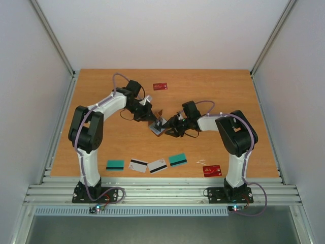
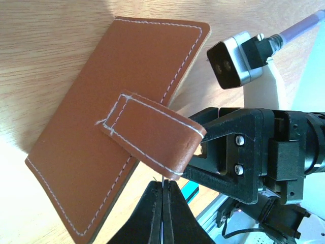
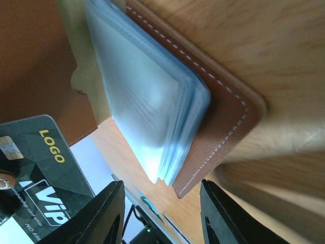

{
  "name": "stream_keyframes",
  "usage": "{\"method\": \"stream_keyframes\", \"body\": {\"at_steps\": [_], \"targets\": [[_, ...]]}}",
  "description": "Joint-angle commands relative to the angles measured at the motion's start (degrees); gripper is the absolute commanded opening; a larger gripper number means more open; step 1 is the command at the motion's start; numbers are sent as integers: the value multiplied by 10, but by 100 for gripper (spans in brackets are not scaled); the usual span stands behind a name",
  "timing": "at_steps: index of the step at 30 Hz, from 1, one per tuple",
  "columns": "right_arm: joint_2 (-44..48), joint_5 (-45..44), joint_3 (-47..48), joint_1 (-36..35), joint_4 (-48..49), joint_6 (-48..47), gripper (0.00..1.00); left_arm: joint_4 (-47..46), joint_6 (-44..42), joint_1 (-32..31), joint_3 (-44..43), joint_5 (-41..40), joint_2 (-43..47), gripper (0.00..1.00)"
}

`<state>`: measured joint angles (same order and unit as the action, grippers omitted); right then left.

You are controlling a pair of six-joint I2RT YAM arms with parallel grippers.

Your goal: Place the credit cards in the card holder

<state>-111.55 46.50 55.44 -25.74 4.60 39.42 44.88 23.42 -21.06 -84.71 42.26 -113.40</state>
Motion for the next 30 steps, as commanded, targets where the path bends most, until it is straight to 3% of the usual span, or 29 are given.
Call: {"method": "stream_keyframes", "body": {"at_steps": [1, 23, 28, 30], "targets": [[-8, -27, 29, -4, -28, -27, 43, -13, 2, 13, -19, 32, -20, 0], [-64, -21, 146, -6, -120, -73, 48, -117, 66, 139, 26, 135, -120, 0], [-84, -15, 177, -9, -118, -68, 38, -139, 79, 146, 44, 143, -124, 0], [-90, -13, 186, -11, -112, -66, 30, -143, 81, 148, 48, 147, -126, 0]]}}
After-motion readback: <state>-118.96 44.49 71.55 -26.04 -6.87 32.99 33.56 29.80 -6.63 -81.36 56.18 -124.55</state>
